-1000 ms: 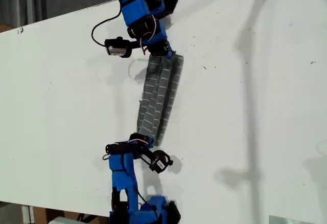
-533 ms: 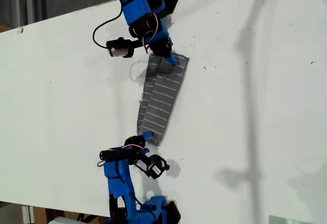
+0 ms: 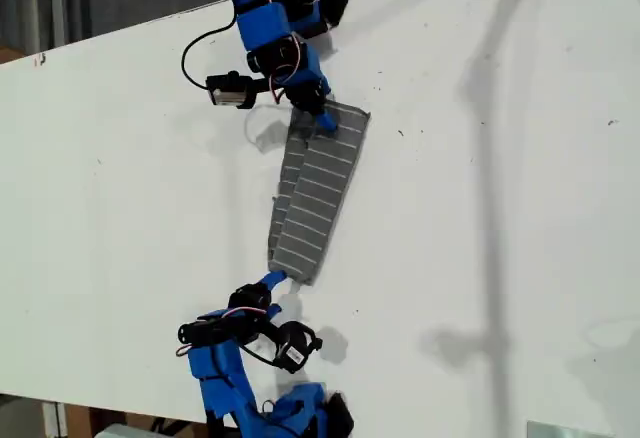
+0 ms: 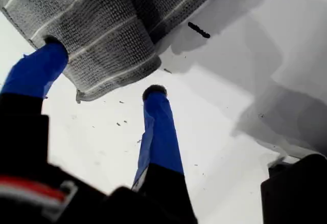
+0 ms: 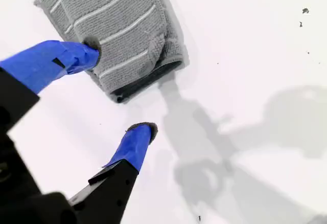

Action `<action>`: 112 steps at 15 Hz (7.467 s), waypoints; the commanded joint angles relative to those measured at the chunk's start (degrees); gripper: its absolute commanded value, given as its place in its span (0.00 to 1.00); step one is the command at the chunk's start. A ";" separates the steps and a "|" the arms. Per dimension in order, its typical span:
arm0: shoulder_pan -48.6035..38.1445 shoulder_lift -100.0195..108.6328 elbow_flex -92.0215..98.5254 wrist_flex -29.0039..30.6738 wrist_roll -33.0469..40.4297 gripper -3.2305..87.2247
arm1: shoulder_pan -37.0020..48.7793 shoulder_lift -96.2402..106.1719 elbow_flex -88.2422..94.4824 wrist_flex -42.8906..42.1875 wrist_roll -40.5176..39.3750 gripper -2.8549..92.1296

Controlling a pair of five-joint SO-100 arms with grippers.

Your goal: Grasp corners of a square towel and fold twice.

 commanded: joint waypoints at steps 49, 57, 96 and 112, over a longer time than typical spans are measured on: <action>-1.14 44.30 67.68 -34.19 -16.08 0.34 | 6.24 14.77 -3.96 19.07 24.96 0.09; -1.85 44.47 70.14 -37.35 -14.50 0.34 | 0.88 28.92 -2.64 21.01 26.72 0.33; 5.10 -43.86 -36.74 -17.40 -9.23 0.03 | -5.80 33.05 3.96 9.14 25.58 0.31; 2.64 -32.26 -14.15 -13.27 -15.29 0.03 | -6.33 33.40 3.96 9.14 25.58 0.30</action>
